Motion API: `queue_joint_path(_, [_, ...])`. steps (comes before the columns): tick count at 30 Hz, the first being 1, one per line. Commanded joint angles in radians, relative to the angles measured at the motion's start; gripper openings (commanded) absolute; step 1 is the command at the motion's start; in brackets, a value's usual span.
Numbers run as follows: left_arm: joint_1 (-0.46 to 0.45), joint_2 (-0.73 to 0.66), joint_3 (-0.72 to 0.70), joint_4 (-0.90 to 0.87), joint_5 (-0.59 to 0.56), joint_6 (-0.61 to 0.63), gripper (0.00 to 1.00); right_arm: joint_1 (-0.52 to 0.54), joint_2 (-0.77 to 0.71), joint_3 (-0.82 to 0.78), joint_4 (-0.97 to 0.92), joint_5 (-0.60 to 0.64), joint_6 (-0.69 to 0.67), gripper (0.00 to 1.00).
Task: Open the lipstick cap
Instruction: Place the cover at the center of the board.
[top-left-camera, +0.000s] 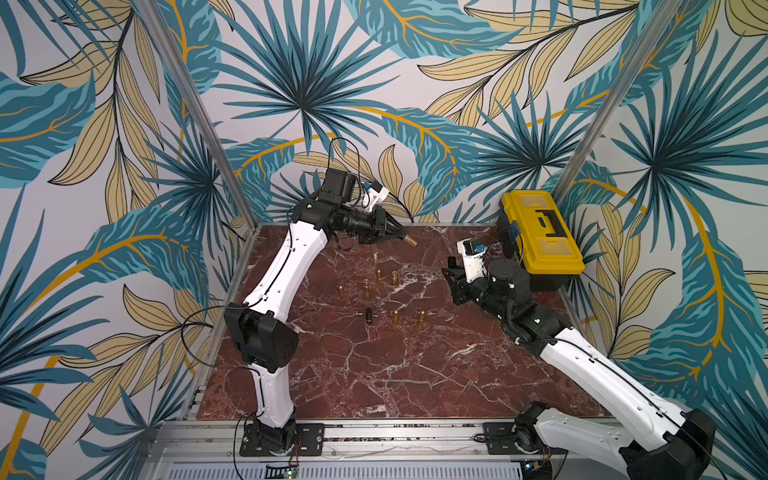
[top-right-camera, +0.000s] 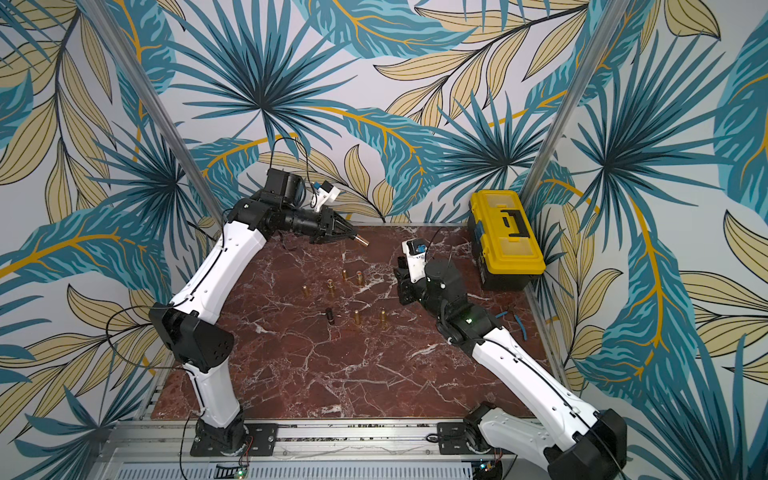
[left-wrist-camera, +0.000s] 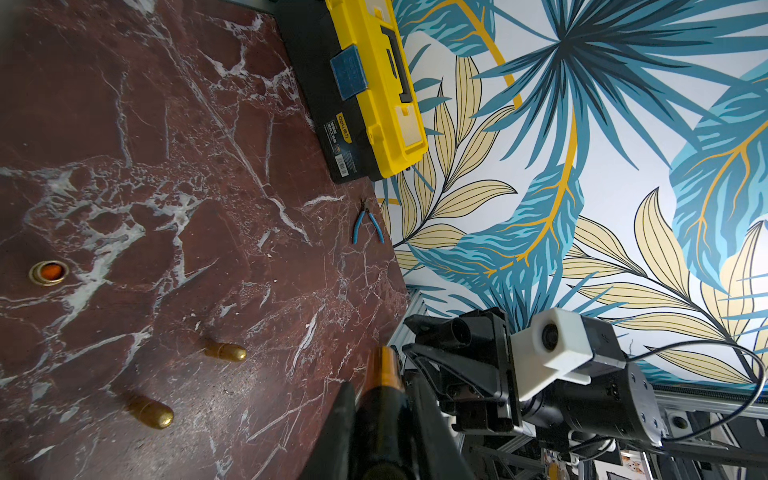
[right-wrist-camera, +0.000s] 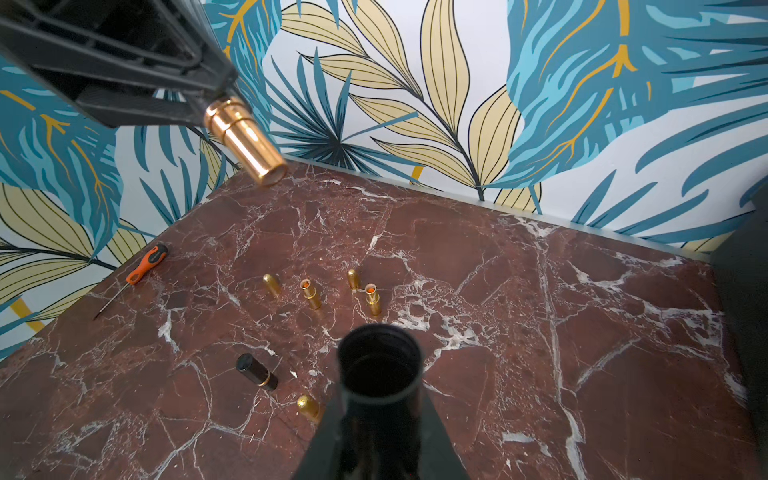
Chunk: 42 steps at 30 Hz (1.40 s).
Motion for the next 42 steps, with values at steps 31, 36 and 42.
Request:
queue_joint_path(31, [-0.020,-0.086,-0.241,0.182,-0.063,-0.022,0.06,-0.200,0.399,0.201,-0.348,-0.067,0.143,0.05])
queue_joint_path(36, [-0.020,-0.112,-0.274,0.182,-0.074,-0.010,0.06,-0.235,0.498,0.232,-0.374,-0.084,0.171,0.05])
queue_joint_path(42, [-0.026,-0.135,-0.309,0.182,-0.078,-0.010,0.07,-0.245,0.629,0.284,-0.399,-0.123,0.186,0.05])
